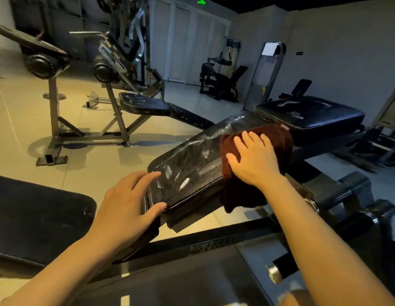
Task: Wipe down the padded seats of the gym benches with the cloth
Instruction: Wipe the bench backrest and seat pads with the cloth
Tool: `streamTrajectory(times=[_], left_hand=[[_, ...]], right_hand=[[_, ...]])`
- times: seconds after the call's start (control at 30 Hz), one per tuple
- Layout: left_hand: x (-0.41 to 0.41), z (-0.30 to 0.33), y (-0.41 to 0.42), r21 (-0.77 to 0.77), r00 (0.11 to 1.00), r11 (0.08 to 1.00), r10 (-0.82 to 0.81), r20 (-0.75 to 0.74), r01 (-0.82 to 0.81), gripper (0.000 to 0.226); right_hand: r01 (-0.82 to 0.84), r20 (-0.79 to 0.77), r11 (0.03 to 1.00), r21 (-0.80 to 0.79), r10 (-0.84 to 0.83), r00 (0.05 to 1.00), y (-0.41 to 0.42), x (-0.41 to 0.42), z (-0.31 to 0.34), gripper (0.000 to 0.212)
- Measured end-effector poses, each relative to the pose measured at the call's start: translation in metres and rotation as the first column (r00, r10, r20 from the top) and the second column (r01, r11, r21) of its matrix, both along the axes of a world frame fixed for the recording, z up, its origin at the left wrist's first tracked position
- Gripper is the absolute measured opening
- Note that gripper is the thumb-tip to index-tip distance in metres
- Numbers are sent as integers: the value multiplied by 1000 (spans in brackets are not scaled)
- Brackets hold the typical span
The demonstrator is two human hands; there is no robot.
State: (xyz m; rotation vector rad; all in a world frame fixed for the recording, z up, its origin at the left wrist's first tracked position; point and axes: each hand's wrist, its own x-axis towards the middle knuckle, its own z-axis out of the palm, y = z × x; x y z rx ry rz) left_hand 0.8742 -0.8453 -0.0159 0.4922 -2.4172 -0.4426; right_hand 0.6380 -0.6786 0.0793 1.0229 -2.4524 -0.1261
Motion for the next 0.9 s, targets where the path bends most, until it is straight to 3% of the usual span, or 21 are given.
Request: streamTrajectory(times=[0.1, 0.2, 0.37, 0.47, 0.57, 0.77, 0.9], left_hand=[[-13, -16, -7, 119, 1000, 993, -10, -12, 12, 67], [-39, -25, -6, 225, 998, 974, -19, -54, 31, 66], [-68, -37, -3, 179, 992, 982, -32, -126, 55, 79], [-76, -36, -8, 46, 976, 980, -185, -113, 191, 89], [-76, -37, -25, -31, 964, 965, -261, -42, 260, 100], [-61, -39, -40, 89, 957, 963, -239, -163, 256, 83], [-54, -44, -42, 120, 948, 957, -237, -211, 266, 70]], right_hand=[[-255, 108, 965, 68, 247, 963, -8, 40, -32, 69], [-362, 188, 924, 122, 337, 923, -12, 59, -50, 71], [-205, 95, 976, 76, 197, 976, 0, 39, -36, 76], [-27, 44, 999, 46, 25, 999, 14, 6, 4, 79], [83, 87, 992, 96, -91, 992, 21, -30, 43, 70], [99, 5, 978, 185, -102, 995, -1, -34, 24, 76], [-121, 60, 983, 135, 114, 992, -11, 7, -9, 77]])
